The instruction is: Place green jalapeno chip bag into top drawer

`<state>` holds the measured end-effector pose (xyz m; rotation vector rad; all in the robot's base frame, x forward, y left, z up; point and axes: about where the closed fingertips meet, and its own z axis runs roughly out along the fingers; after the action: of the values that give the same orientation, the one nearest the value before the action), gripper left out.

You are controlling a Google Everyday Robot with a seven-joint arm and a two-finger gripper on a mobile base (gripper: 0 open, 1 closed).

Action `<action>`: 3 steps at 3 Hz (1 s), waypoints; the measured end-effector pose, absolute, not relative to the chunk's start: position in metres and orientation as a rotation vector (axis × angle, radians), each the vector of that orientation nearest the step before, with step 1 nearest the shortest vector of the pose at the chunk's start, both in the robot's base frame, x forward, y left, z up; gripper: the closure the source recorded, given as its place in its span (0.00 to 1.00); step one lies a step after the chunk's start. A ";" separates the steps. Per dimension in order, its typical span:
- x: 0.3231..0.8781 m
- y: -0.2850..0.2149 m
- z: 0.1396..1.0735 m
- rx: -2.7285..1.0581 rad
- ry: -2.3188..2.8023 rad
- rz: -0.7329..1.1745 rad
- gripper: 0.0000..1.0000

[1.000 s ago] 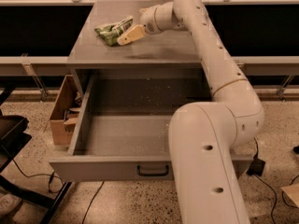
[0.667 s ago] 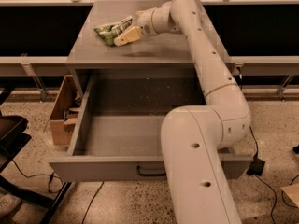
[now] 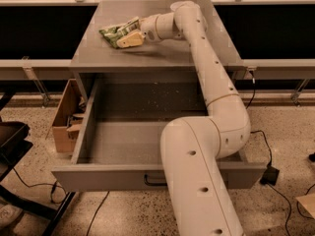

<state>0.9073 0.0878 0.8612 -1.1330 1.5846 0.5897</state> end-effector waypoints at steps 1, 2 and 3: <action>0.908 0.093 0.861 -1.133 1.561 0.604 0.50; 0.907 0.097 0.866 -1.130 1.533 0.615 0.80; 0.907 0.097 0.866 -1.130 1.533 0.615 1.00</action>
Offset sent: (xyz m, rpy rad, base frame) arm 0.0516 -0.0031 0.0321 0.0648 -0.0558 0.0357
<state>0.9073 0.0973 0.8657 -1.1300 1.5326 0.6148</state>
